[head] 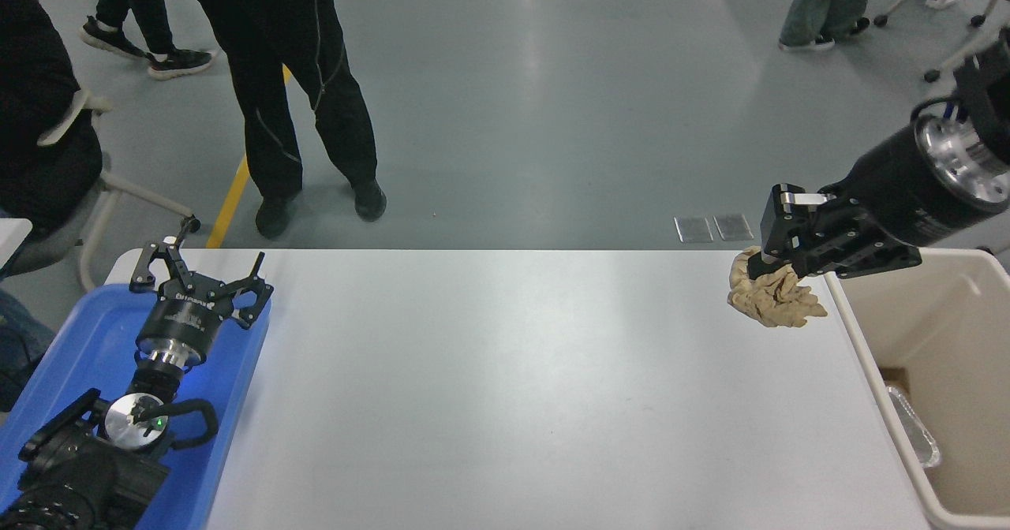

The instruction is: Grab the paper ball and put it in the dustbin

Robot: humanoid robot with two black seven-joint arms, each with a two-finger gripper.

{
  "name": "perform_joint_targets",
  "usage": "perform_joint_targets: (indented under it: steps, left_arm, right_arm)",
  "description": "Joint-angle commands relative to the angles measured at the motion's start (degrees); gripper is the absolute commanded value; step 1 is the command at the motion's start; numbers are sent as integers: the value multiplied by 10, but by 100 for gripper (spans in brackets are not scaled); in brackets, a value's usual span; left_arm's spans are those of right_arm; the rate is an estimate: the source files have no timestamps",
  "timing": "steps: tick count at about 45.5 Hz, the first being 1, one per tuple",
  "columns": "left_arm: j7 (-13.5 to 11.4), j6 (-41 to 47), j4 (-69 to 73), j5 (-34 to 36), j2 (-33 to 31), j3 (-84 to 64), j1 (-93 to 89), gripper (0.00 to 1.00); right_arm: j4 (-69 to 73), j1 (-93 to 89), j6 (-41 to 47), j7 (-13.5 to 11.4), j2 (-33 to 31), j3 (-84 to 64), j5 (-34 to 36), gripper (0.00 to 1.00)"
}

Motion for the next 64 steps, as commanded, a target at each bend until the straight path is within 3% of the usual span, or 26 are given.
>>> perform_joint_targets:
  steps: [1,16,24,41,64]
  left_arm:
    - [0,0,0,0,0,0,0,99]
    - [0,0,0,0,0,0,0,99]
    - [0,0,0,0,0,0,0,99]
    - [0,0,0,0,0,0,0,99]
    - [0,0,0,0,0,0,0,99]
  right_arm:
    - [13,93,16,1,-28,-3,-1,0]
    - [20,109,16,-2,-28,-4,-5,0]
    - [-25,27,16,-2,-30,-16,-69,0]
    - [-309,-329,-6,-3,-79,28,-90,0]
    - [-742,-811,-94,-4,-68,339,-82,0]
